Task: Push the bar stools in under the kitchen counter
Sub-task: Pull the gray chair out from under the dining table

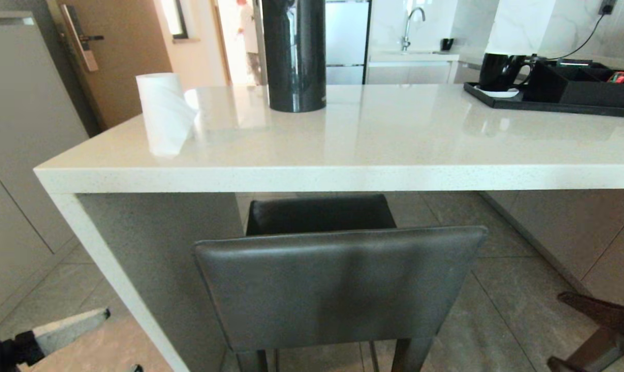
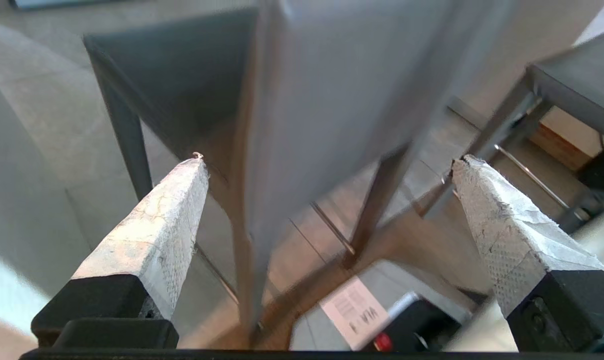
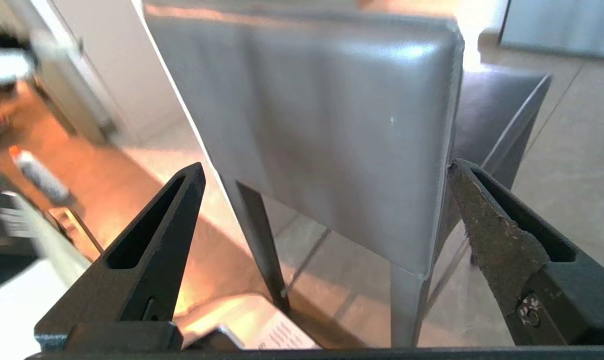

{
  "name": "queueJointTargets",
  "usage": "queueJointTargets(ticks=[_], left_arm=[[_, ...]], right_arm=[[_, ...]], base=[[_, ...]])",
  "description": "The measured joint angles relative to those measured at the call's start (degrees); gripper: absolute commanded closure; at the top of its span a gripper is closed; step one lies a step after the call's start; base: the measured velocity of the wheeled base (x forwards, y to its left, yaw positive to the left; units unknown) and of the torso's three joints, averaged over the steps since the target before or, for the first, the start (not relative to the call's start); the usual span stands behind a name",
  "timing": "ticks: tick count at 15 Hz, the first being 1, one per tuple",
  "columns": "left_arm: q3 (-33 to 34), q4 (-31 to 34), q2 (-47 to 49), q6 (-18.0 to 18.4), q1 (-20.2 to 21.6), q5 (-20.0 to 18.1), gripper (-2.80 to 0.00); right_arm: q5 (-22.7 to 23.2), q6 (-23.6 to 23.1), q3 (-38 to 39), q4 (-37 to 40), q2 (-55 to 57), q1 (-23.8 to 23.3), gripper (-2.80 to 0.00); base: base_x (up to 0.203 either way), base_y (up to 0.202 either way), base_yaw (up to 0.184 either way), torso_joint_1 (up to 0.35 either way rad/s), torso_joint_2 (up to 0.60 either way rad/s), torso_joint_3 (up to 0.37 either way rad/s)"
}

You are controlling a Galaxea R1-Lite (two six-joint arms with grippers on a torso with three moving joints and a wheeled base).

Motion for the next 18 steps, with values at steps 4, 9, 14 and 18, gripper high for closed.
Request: queueJointTargets(ticks=[4,9,14,18], left_arm=[[1.47,-9.84,8.39,0.02,-0.01,-3.41,-2.8],[2.55,-10.0,10.24,-0.09,1.1,-4.01,-2.8],[3.39,-10.83,12.03,0.0,1.16,-4.45,-2.8],[3.3,-17.46,17.58,0.0,0.8,-5.03,-2.8]], right_arm=[[5.32,-0.71,-0.32,-0.51,3.48,-5.62,-2.8],[21.74,-0.51,-2.61,-0.34,4.96,-23.84,-2.8],[41.9,-1.95,0.23,-0.26,6.71,-35.4,-2.8],[43.75,-6.22,-0.47,-1.93,14.43,-35.86,-2.8]], base=[[0.0,0.0,0.0,0.0,0.0,0.0],[0.0,0.0,0.0,0.0,0.0,0.0],[0.0,0.0,0.0,0.0,0.0,0.0],[0.0,0.0,0.0,0.0,0.0,0.0]])
